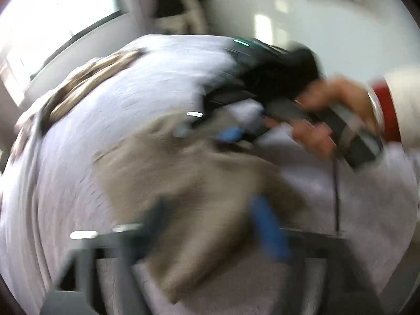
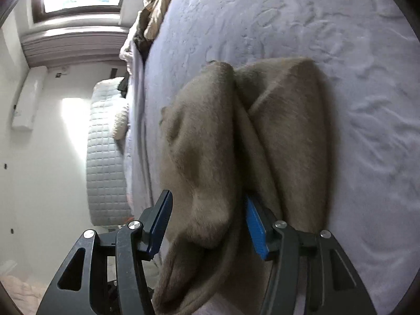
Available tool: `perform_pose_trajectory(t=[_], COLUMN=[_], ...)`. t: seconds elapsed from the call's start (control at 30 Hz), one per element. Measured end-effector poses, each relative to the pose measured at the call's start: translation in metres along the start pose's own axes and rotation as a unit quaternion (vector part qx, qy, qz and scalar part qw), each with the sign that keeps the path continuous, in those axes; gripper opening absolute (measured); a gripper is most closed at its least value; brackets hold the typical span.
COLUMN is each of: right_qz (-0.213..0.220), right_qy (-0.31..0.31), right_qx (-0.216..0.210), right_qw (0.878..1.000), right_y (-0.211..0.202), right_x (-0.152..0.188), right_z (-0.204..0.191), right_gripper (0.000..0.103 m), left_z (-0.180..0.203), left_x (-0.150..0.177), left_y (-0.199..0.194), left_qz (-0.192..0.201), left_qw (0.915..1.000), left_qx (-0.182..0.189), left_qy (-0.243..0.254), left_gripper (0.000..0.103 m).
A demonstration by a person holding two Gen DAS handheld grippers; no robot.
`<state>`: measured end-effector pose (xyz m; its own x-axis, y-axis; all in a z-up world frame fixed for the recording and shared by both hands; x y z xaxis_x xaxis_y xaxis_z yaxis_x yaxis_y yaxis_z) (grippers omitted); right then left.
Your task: Fold small clothes
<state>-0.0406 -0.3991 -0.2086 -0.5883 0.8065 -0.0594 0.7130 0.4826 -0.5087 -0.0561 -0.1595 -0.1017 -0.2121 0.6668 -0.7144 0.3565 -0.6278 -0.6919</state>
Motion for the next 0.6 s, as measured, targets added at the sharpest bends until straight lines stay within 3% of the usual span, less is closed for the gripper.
perform_pose_trajectory(t=[0.1, 0.17, 0.2, 0.23, 0.3, 0.37, 0.47, 0.53, 0.6], right_qz=[-0.009, -0.007, -0.003, 0.003, 0.021, 0.038, 0.046, 0.052, 0.067], right_qy=[-0.002, 0.005, 0.011, 0.015, 0.019, 0.019, 0.003, -0.013, -0.016], right_qx=[0.001, 0.019, 0.023, 0.024, 0.009, -0.03, -0.072, -0.074, -0.068], right_qw=[1.0, 1.0, 1.0, 1.0, 1.0, 0.999, 0.996, 0.996, 0.995], right_y=[0.01, 0.018, 0.018, 0.018, 0.011, 0.0, -0.015, -0.027, -0.035], right_x=[-0.001, -0.003, -0.003, -0.003, -0.002, 0.002, 0.009, 0.015, 0.016], right_z=[-0.001, 0.003, 0.007, 0.008, 0.004, -0.012, -0.037, -0.048, -0.046], right_gripper=[0.054, 0.038, 0.024, 0.017, 0.015, 0.014, 0.014, 0.014, 0.014], left_z=[-0.024, -0.045, -0.06, -0.073, -0.098, -0.099, -0.079, -0.064, -0.049], left_x=[-0.003, -0.004, -0.004, -0.001, 0.001, 0.0, -0.011, -0.015, -0.011], left_y=[0.002, 0.019, 0.034, 0.044, 0.072, 0.085, 0.077, 0.074, 0.084], left_qz=[-0.011, -0.018, -0.033, -0.047, -0.071, -0.081, -0.062, -0.051, -0.071], left_qw=[0.9995, 0.9986, 0.9965, 0.9936, 0.985, 0.9823, 0.9876, 0.9913, 0.9897], left_qx=[0.004, -0.035, -0.052, -0.06, -0.058, -0.034, -0.007, 0.0, 0.023], left_qy=[-0.028, -0.036, -0.058, -0.083, -0.146, -0.165, -0.144, -0.122, -0.122], left_gripper=[0.082, 0.082, 0.082, 0.082, 0.082, 0.081, 0.081, 0.081, 0.081])
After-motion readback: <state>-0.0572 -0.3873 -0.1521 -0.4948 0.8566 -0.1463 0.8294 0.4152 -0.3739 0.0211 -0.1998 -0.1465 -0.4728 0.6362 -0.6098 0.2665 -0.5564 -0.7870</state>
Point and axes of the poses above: each gripper's, at about its wrist camera, not at the fingertips, and y roughly the way its jaws point, z to its right, x to its underside, the point moved 5 cm from there along y, roughly the way its jaws point, and after that the axes turned 10 degrees about z, right-handed, at the moved point
